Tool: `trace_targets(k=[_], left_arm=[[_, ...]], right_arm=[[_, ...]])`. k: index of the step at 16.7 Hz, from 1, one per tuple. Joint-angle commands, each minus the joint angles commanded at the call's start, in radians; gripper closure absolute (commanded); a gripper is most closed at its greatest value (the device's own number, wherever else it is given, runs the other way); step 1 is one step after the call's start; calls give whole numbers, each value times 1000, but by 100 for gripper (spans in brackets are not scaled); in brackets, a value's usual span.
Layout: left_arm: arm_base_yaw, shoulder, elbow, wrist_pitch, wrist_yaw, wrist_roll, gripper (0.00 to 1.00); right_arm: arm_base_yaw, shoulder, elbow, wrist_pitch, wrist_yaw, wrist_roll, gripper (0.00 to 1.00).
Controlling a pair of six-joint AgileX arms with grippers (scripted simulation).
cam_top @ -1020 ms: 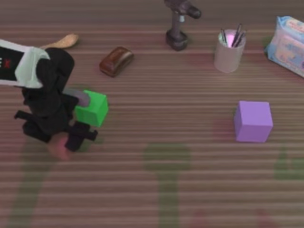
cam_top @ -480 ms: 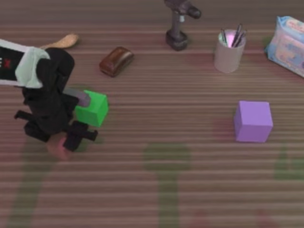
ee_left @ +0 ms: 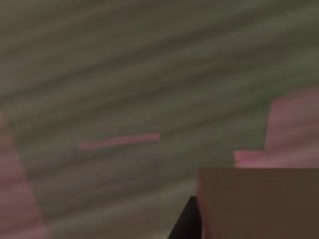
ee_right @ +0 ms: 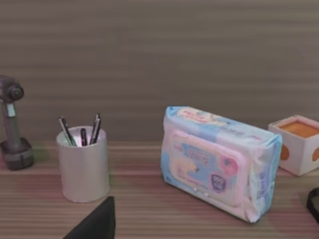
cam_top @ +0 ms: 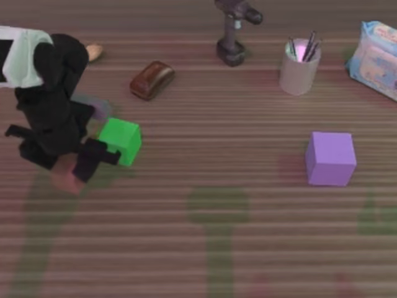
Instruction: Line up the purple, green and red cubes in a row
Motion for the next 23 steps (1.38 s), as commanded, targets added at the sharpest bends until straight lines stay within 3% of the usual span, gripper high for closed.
trace_targets(k=[7, 11, 14, 20, 23], left_arm=[[-2, -34, 30, -56, -1, -1, 100], [-95, 13, 101, -89, -4, -106, 100], [-232, 74, 196, -138, -10, -294, 100], [-575, 202, 403, -252, -17, -834, 100], [-722, 237, 488, -290, -23, -1042, 100]], right_arm=[[0, 0, 0, 0, 0, 0, 0], [0, 0, 0, 0, 0, 0, 0], [0, 0, 0, 0, 0, 0, 0], [0, 0, 0, 0, 0, 0, 0], [0, 0, 0, 0, 0, 0, 0]])
